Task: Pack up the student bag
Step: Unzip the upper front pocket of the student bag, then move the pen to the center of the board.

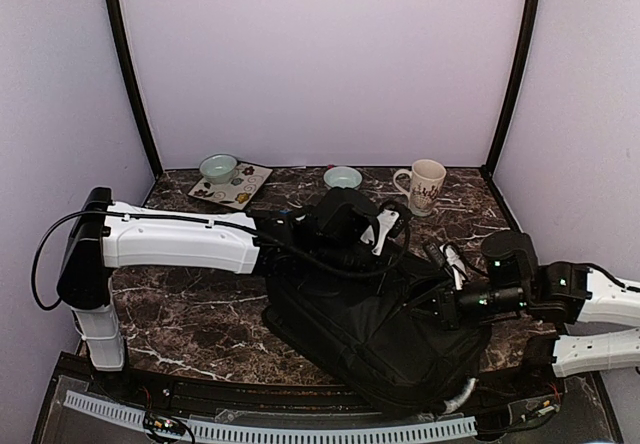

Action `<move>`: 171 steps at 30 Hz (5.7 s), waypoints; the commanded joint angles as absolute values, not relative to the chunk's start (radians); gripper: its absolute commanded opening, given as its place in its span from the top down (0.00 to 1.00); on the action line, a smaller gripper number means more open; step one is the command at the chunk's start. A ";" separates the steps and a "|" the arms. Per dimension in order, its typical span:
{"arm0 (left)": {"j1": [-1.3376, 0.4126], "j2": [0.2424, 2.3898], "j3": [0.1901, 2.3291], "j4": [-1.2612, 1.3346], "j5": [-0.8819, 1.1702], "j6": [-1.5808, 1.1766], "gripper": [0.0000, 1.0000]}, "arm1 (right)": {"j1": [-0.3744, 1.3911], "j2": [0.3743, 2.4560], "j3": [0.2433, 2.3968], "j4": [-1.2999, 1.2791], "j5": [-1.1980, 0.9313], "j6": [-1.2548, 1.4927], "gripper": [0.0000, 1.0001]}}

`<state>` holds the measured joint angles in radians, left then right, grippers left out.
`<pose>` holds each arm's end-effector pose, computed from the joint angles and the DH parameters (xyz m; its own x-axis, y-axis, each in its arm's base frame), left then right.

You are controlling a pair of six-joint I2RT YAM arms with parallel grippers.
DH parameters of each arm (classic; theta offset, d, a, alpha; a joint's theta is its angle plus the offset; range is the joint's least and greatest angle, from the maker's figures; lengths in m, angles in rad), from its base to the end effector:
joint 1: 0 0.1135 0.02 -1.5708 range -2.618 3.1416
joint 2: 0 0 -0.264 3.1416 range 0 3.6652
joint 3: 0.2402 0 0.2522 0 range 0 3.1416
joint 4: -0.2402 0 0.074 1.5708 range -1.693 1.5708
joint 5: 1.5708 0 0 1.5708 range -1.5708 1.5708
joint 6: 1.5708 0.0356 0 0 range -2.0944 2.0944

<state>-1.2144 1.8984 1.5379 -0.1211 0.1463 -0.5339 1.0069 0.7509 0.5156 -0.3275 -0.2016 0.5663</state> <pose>0.1529 -0.4255 0.2826 -0.6339 0.2596 -0.7286 0.7547 0.4138 -0.5091 0.0855 0.1486 0.2368 -0.7335 -0.1764 -0.6564 -0.6222 0.5631 0.5439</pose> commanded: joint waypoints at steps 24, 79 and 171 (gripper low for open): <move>-1.221 1.864 1.605 0.073 0.192 -0.526 1.00 | 1.028 0.792 0.706 -0.335 -0.416 0.726 1.00; -1.083 1.980 1.344 0.641 0.218 -1.104 1.00 | 1.281 1.113 1.250 -1.092 0.254 1.000 0.63; -0.977 0.995 0.841 -0.640 -0.159 -0.802 1.00 | 0.797 2.757 2.372 -0.021 -0.302 0.926 0.83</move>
